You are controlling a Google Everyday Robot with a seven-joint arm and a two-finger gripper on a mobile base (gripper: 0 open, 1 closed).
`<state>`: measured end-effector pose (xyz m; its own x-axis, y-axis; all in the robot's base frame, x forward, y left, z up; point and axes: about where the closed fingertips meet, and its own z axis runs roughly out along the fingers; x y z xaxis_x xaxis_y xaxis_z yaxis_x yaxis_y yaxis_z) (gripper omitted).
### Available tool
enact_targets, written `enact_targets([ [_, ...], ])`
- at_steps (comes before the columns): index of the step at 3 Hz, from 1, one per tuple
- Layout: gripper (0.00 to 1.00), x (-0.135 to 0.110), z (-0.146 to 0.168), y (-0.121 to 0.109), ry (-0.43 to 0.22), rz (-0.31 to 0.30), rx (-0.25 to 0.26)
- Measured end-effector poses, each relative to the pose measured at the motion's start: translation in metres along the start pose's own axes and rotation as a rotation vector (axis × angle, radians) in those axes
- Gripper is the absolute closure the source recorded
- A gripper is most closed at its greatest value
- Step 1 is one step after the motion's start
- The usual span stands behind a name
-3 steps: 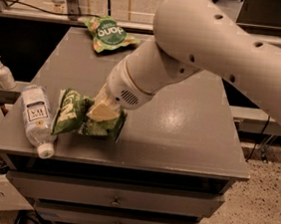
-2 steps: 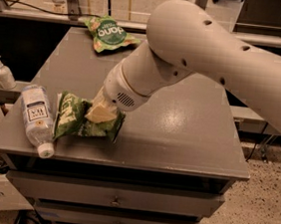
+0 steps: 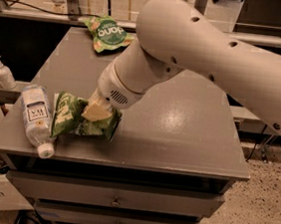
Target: Move green jalapeno chip bag near blue plastic bottle
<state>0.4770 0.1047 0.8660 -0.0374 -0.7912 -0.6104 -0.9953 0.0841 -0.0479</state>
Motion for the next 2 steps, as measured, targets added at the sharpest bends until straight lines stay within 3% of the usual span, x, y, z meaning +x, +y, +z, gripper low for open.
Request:
enact_targets([
  [2, 0.36, 0.0108, 0.0054, -0.0024, 0.013, 0.015, -0.003],
])
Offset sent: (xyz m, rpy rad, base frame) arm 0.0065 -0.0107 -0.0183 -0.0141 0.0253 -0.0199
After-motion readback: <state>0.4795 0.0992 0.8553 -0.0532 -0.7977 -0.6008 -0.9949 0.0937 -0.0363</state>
